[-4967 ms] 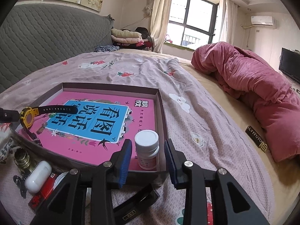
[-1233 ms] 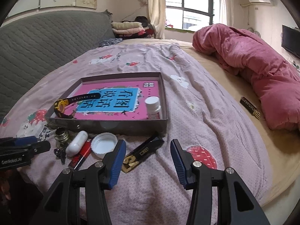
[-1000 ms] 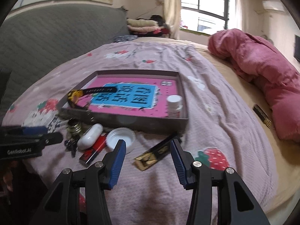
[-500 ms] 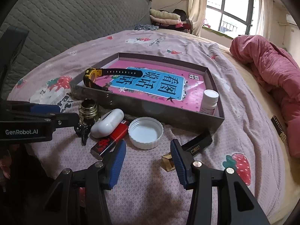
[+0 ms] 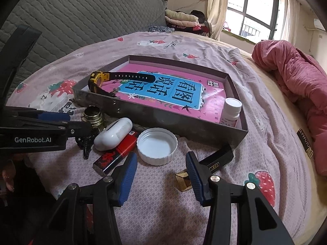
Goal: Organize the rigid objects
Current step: 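Move left tool to the silver metal ring while right tool approaches the white bottle cap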
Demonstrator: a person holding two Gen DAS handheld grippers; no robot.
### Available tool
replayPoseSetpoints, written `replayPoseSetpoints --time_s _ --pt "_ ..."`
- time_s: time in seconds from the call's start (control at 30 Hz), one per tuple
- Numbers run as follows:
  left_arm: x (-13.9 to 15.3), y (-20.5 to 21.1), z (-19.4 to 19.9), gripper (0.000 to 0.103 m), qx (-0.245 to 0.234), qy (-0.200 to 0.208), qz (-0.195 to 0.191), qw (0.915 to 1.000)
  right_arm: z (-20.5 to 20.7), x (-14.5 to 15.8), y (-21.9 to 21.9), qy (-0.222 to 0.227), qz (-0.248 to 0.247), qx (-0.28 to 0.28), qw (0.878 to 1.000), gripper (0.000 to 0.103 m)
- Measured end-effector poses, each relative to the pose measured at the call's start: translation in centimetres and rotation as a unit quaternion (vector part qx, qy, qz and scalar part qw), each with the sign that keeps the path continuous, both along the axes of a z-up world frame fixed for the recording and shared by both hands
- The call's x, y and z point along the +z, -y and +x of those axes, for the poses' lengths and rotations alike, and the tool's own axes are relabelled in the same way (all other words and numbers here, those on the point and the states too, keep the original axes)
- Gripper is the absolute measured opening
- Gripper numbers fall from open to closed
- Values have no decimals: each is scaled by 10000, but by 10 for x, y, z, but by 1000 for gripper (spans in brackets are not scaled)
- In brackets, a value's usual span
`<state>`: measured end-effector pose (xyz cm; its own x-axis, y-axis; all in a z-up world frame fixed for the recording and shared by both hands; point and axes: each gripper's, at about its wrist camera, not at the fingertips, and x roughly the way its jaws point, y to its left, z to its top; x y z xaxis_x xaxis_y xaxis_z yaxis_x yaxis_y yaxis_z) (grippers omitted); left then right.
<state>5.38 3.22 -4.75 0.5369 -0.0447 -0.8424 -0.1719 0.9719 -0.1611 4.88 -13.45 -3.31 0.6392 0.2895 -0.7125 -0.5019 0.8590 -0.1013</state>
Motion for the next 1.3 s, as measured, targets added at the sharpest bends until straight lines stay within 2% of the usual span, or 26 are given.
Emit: replayPoseSetpoints --time_s 1.3 --pt "-14 1 21 60 -65 118 -12 9999 25 -24 -17 -87 -31 204 9997 50"
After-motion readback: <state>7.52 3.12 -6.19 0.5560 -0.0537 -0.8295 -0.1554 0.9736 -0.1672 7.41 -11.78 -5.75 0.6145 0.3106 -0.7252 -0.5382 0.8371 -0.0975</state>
